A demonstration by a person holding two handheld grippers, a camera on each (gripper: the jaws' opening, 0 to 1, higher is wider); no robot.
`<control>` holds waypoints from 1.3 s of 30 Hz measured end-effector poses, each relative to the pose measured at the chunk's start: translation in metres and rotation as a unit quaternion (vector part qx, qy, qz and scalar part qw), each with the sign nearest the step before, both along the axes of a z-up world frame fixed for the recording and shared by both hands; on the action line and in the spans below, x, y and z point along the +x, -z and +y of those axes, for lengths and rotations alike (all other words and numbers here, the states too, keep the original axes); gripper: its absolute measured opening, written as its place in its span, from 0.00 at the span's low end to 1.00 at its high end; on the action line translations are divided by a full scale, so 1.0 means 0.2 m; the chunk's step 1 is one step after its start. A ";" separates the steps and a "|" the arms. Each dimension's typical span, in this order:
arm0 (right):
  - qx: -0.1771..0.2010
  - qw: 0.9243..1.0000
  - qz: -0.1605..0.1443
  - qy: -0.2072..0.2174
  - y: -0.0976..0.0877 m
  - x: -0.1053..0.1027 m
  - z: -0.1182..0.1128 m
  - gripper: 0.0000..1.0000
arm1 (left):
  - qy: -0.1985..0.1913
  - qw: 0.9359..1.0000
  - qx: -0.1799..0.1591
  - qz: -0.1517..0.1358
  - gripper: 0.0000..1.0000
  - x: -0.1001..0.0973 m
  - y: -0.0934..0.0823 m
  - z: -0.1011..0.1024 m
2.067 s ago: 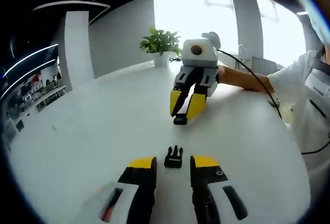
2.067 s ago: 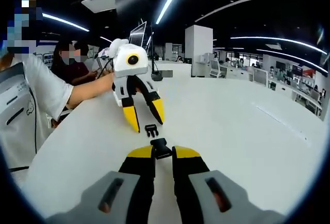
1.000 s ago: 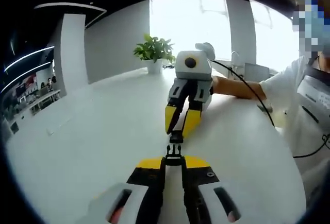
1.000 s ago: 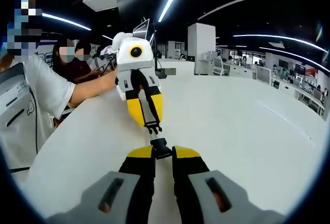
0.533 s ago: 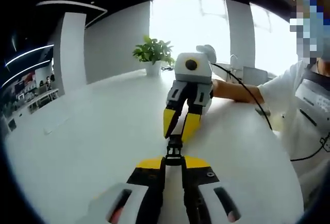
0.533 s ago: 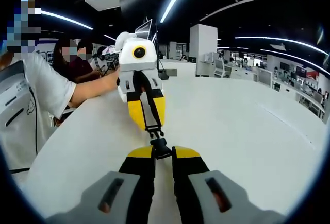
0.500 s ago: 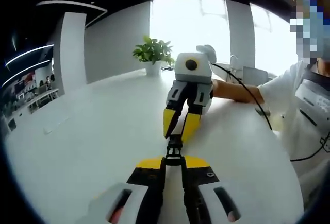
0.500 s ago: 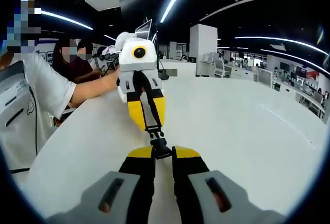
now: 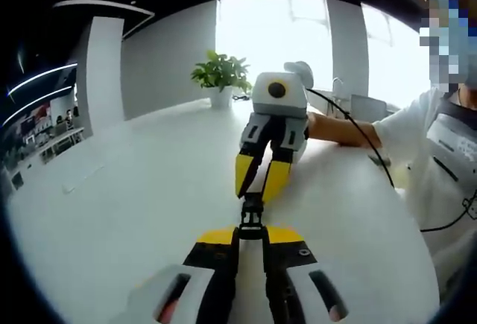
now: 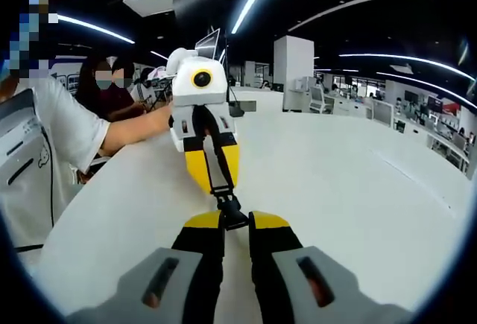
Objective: Snap the two parts of the plastic buckle together until the buckle closes and remains connected.
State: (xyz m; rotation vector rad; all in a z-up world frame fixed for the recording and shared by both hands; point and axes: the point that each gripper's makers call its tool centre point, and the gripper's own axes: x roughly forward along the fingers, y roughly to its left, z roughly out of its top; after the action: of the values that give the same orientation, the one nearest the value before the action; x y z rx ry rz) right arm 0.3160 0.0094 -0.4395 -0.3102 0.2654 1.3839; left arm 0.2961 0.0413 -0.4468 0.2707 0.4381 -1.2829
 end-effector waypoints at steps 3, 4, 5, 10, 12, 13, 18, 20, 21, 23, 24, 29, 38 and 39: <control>-0.001 1.000 -0.001 0.000 0.00 0.00 0.00 0.13 | 0.000 1.000 0.001 -0.001 0.11 0.00 0.00 0.00; -0.002 1.000 -0.002 0.001 0.00 0.00 0.00 0.13 | 0.000 1.000 0.001 -0.001 0.11 0.01 0.00 0.00; -0.002 1.000 -0.002 0.001 0.00 0.00 0.00 0.13 | 0.000 1.000 0.001 -0.001 0.11 0.01 0.00 0.00; -0.009 1.000 -0.006 0.001 0.01 -0.01 0.01 0.13 | 0.002 1.000 0.007 -0.001 0.11 0.00 0.01 0.00; -0.015 1.000 -0.009 0.002 0.02 0.00 0.01 0.13 | 0.001 1.000 0.012 -0.002 0.11 0.00 0.02 0.00; -0.016 1.000 -0.008 0.002 0.03 0.00 0.01 0.13 | 0.001 1.000 0.013 -0.001 0.11 0.00 0.02 0.00; -0.029 1.000 -0.010 0.002 0.05 -0.01 0.01 0.13 | 0.002 1.000 0.024 0.000 0.11 0.00 0.05 -0.01; -0.030 1.000 -0.008 0.003 0.05 0.00 0.01 0.13 | 0.002 1.000 0.027 0.000 0.11 0.00 0.05 -0.01; -0.030 1.000 -0.007 0.003 0.05 -0.01 0.01 0.13 | 0.002 1.000 0.027 0.001 0.11 0.00 0.05 -0.01; -0.030 1.000 -0.007 0.004 0.05 -0.01 0.01 0.13 | 0.001 1.000 0.027 0.001 0.11 0.01 0.05 -0.01; -0.030 1.000 -0.006 0.003 0.05 -0.01 0.01 0.12 | 0.001 1.000 0.027 0.000 0.11 0.01 0.05 -0.01; -0.027 1.000 0.001 0.000 0.05 -0.02 0.02 0.12 | 0.005 1.000 0.025 0.004 0.11 0.00 0.05 -0.02; -0.038 0.999 -0.007 -0.001 0.06 -0.03 0.03 0.12 | 0.007 0.999 0.039 -0.011 0.11 -0.01 0.06 -0.03; -0.039 0.999 -0.007 -0.001 0.07 -0.03 0.03 0.12 | 0.008 0.999 0.042 -0.015 0.10 -0.01 0.06 -0.03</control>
State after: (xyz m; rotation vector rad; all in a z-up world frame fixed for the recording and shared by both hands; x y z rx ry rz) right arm 0.3098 0.0148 -0.4525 -0.3839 0.3074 1.3754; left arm 0.2935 0.0350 -0.4596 0.3649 0.4669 -1.2771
